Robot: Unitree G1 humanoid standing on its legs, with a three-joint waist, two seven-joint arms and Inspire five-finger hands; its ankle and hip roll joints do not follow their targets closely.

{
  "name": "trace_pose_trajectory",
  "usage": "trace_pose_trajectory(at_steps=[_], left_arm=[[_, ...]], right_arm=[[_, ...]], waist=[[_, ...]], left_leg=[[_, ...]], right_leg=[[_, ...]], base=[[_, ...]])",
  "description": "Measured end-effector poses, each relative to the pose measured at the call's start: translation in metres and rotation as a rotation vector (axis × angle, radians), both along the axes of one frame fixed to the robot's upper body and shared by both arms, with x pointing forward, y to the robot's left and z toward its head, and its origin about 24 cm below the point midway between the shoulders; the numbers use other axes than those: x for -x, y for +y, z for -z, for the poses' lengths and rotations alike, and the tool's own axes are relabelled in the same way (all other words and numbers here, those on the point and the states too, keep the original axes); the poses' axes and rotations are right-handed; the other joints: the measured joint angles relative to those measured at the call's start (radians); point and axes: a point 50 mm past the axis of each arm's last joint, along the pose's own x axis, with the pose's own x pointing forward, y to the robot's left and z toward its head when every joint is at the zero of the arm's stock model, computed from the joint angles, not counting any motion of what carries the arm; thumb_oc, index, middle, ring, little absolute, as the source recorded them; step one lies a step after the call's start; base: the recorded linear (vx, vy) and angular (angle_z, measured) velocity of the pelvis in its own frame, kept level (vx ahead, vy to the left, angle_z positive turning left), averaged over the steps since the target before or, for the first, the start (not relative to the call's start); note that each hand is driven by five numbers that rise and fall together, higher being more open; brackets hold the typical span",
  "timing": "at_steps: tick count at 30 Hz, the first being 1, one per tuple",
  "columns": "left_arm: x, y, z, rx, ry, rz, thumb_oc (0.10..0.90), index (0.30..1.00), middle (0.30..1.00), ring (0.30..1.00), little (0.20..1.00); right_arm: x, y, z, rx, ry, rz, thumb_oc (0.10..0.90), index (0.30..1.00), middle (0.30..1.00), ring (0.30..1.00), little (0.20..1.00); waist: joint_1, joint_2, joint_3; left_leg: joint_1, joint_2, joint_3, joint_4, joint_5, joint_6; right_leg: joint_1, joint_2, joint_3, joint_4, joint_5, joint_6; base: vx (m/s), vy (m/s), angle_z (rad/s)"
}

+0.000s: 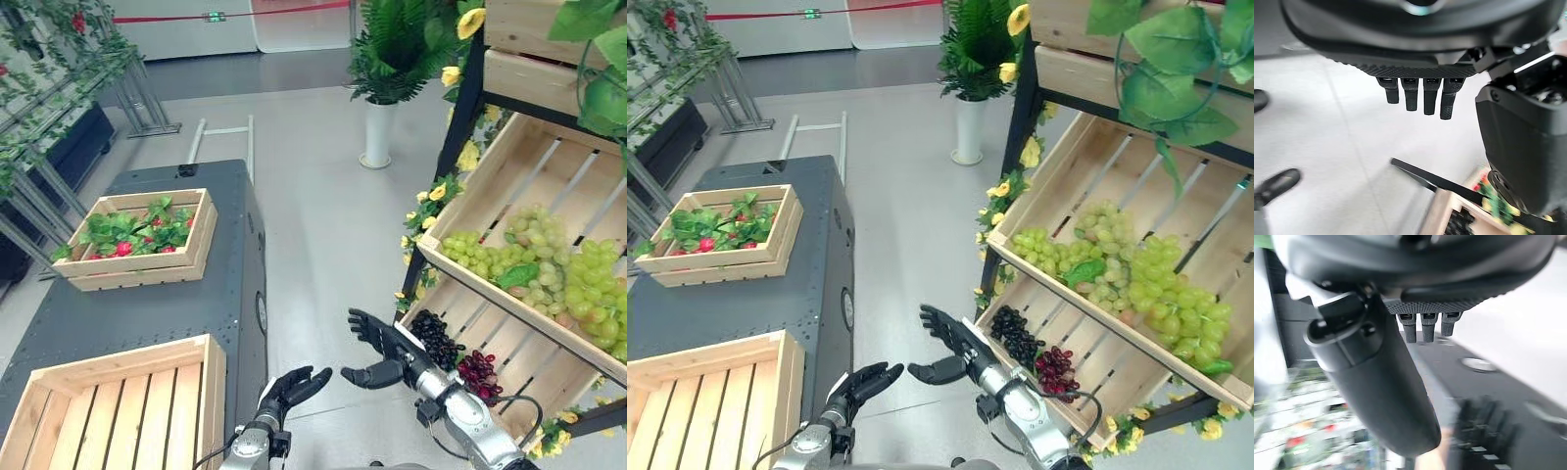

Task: Pick up the fruits from the basket on one side to the basket on the other side

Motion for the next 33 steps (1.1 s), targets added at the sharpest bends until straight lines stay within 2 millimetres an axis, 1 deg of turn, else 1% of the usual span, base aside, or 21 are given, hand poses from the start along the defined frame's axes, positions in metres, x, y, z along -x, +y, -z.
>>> trace_pose_trajectory(at_steps=[1,2,4,6,8,13,16,19,21,22,24,26,30,33], left_arm=[[0.006,0.001,0.002,-0.016,0.017,0.007,0.800,0.900,0.900,0.900,0.900],[0.008,0.002,0.003,-0.019,0.025,0.008,0.800,0.900,0.900,0.900,0.900],[0.016,0.003,0.006,-0.022,0.044,-0.002,0.800,0.900,0.900,0.900,0.900],[0.020,0.004,0.007,-0.022,0.059,-0.007,0.800,0.900,0.900,0.900,0.900],[0.024,0.006,0.009,-0.025,0.074,-0.014,0.800,0.900,0.900,0.900,0.900],[0.028,0.008,0.011,-0.048,0.093,0.013,0.800,0.900,0.900,0.900,0.900],[0.028,0.007,0.011,-0.049,0.095,0.033,0.800,0.900,0.900,0.900,0.900],[0.028,0.007,0.011,-0.048,0.097,0.048,0.800,0.900,0.900,0.900,0.900],[0.032,0.008,0.013,-0.048,0.118,0.054,0.800,0.900,0.900,0.900,0.900],[0.034,0.009,0.014,-0.056,0.131,0.060,0.800,0.900,0.900,0.900,0.900],[0.037,0.012,0.016,-0.068,0.154,0.064,0.800,0.900,0.900,0.900,0.900],[0.038,0.014,0.017,-0.074,0.160,0.066,0.800,0.900,0.900,0.900,0.900],[0.039,0.014,0.017,-0.064,0.165,0.082,0.800,0.900,0.900,0.900,0.900],[0.039,0.013,0.017,-0.050,0.159,0.095,0.800,0.900,0.900,0.900,0.900]], right_arm=[[0.005,-0.002,0.006,0.014,0.038,0.007,0.800,0.900,0.900,0.900,0.900],[0.006,-0.003,0.007,0.019,0.051,0.008,0.800,0.900,0.900,0.900,0.900],[0.009,-0.006,0.014,0.031,0.082,0.025,0.800,0.900,0.900,0.900,0.900],[0.012,-0.008,0.019,0.041,0.107,0.038,0.800,0.900,0.900,0.900,0.900],[0.014,-0.007,0.022,0.032,0.122,0.053,0.800,0.900,0.900,0.900,0.900],[0.018,0.000,0.029,0.002,0.159,0.096,0.800,0.900,0.900,0.900,0.900],[0.021,-0.001,0.035,0.007,0.189,0.111,0.800,0.900,0.900,0.900,0.900],[0.032,-0.010,0.049,0.043,0.266,0.148,0.800,0.900,0.900,0.900,0.900],[0.043,-0.021,0.064,0.092,0.362,0.199,0.800,0.900,0.900,0.900,0.900],[0.049,-0.027,0.069,0.112,0.400,0.220,0.800,0.900,0.900,0.900,0.900],[0.063,-0.037,0.078,0.137,0.482,0.277,0.800,0.900,0.900,0.900,0.900],[0.072,-0.042,0.083,0.154,0.528,0.316,0.800,0.900,0.900,0.900,0.900],[0.074,-0.047,0.085,0.167,0.541,0.350,0.800,0.900,0.900,0.900,0.900],[0.075,-0.047,0.085,0.172,0.546,0.352,0.800,0.900,0.900,0.900,0.900]], waist=[[0.001,0.000,0.001],[0.002,0.000,0.001],[0.025,0.000,0.001],[0.033,-0.001,0.001],[0.042,0.000,0.001],[0.045,0.003,0.003],[0.067,0.010,0.005],[0.077,0.014,0.002],[0.084,0.018,-0.001],[0.093,0.020,-0.003],[0.096,0.021,-0.003],[0.097,0.022,-0.005],[0.096,0.025,-0.009],[0.098,0.025,-0.014]], left_leg=[[0.000,-0.001,-0.012,0.000,0.001,-0.001],[0.001,-0.001,-0.016,0.000,0.002,-0.001],[0.004,0.000,-0.024,0.000,0.002,-0.002],[0.001,-0.001,-0.035,0.000,0.003,-0.004],[0.001,-0.001,-0.043,0.000,0.004,-0.004],[-0.006,-0.004,-0.082,0.000,0.010,-0.007],[-0.010,-0.002,-0.093,0.000,0.014,-0.008],[-0.015,-0.003,-0.111,0.000,0.016,-0.010],[-0.017,-0.005,-0.123,0.000,0.018,-0.009],[-0.017,-0.006,-0.126,0.000,0.018,-0.009],[-0.014,-0.006,-0.139,0.000,0.019,-0.010],[-0.013,-0.005,-0.145,0.000,0.021,-0.012],[-0.005,-0.002,-0.155,0.000,0.023,-0.016],[-0.005,0.000,-0.172,0.000,0.021,-0.020]], right_leg=[[0.004,-0.001,-0.012,0.000,-0.002,-0.003],[0.007,-0.001,-0.014,0.000,-0.002,-0.004],[0.013,0.001,-0.026,0.000,-0.005,-0.007],[0.014,0.000,-0.042,0.000,-0.007,-0.005],[0.018,0.000,-0.050,0.000,-0.009,-0.006],[0.028,-0.004,-0.091,0.000,-0.019,-0.010],[0.028,-0.002,-0.099,0.000,-0.021,-0.013],[0.031,-0.002,-0.118,0.000,-0.022,-0.017],[0.033,-0.002,-0.127,0.000,-0.023,-0.019],[0.036,-0.003,-0.132,0.000,-0.024,-0.020],[0.046,-0.002,-0.149,0.000,-0.029,-0.022],[0.048,0.000,-0.151,0.000,-0.030,-0.024],[0.061,0.005,-0.156,0.000,-0.033,-0.029],[0.068,0.009,-0.174,0.000,-0.039,-0.029]], base=[[0.04,-0.053,0.21],[0.04,-0.062,0.19],[0.04,-0.055,0.13],[0.01,-0.034,0.15],[0.01,-0.021,0.13],[0.00,-0.003,0.23],[0.00,0.000,0.12],[-0.01,0.002,0.18],[-0.01,0.000,0.16],[0.00,-0.001,0.13],[0.01,-0.002,0.19],[0.00,-0.006,0.10],[0.00,-0.012,0.06],[0.00,-0.021,0.14]])
